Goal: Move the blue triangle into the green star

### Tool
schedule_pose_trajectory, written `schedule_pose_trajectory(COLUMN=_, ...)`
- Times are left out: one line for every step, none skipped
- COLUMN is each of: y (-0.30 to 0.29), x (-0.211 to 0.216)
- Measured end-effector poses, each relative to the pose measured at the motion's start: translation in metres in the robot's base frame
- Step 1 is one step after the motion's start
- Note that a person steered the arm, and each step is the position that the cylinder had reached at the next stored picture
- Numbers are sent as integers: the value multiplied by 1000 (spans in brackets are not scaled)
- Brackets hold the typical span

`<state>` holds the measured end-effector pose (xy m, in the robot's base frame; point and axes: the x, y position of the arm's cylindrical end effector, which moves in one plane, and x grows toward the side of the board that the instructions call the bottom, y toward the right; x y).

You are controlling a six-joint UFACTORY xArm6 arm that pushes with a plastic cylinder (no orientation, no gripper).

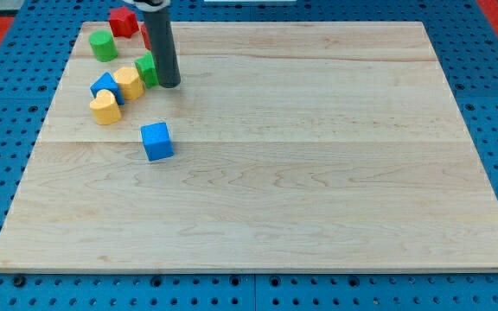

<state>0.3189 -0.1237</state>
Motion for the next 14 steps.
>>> schedule_pose_trajectory(y=-29, x=-11)
schedule_pose_trajectory(y=-28, x=29)
schedule_pose_trajectory(y=-35, x=86)
schedule_pose_trajectory(y=-72, x=87)
schedule_pose_trajectory(y=-96, x=87)
schedule_pose_trajectory(y=-102, x=112)
schedule_pose_trajectory(y=-133, x=126)
schedule_pose_trajectory(y=-128, x=98)
schedule_pose_trajectory(y=-122, x=70)
schedule_pose_trajectory(y=-107, x=58)
schedule_pose_trajectory(y=-98, x=30)
schedule_pose_trajectory(y=-86, x=6)
schedule_pose_trajectory(y=-96, x=34)
schedule_pose_trajectory(y=-132, x=61)
